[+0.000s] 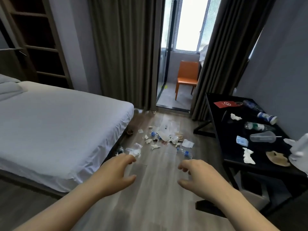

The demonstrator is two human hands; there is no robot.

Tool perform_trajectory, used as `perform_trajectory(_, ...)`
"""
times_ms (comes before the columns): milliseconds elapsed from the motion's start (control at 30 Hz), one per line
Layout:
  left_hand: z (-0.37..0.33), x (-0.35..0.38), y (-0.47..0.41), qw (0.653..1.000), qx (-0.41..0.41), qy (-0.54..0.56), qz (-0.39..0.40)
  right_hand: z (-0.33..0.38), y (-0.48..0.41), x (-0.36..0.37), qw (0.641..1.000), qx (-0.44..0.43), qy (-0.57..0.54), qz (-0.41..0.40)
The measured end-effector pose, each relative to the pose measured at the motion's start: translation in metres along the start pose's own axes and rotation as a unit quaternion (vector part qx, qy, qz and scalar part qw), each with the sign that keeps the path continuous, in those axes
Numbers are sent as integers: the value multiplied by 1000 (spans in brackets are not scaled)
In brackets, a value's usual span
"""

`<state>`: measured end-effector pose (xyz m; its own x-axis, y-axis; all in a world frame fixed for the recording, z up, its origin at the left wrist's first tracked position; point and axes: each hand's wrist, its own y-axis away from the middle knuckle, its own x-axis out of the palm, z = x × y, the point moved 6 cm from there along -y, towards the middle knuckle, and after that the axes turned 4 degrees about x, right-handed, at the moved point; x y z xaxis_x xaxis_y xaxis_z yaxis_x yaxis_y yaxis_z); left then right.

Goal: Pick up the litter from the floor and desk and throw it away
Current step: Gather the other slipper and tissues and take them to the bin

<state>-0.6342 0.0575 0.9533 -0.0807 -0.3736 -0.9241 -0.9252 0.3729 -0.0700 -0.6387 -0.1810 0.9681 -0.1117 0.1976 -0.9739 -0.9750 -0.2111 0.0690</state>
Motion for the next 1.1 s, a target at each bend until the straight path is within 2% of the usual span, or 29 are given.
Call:
perform_trajectory(367, 110, 6, -183, 999, 28, 18, 24, -27, -193, 7, 998, 59, -3, 16)
perform_trajectory(600, 176, 17, -289, 996, 33, 24, 82, -40, -297, 16, 993, 105, -23, 42)
perform_trajectory(867, 212, 34, -393, 994, 30, 42, 98, -81, -397, 29, 989, 124, -36, 72)
perform_trajectory(1100, 225, 53, -512, 994, 5, 55, 92, -152, -506, 30, 987, 126, -59, 87)
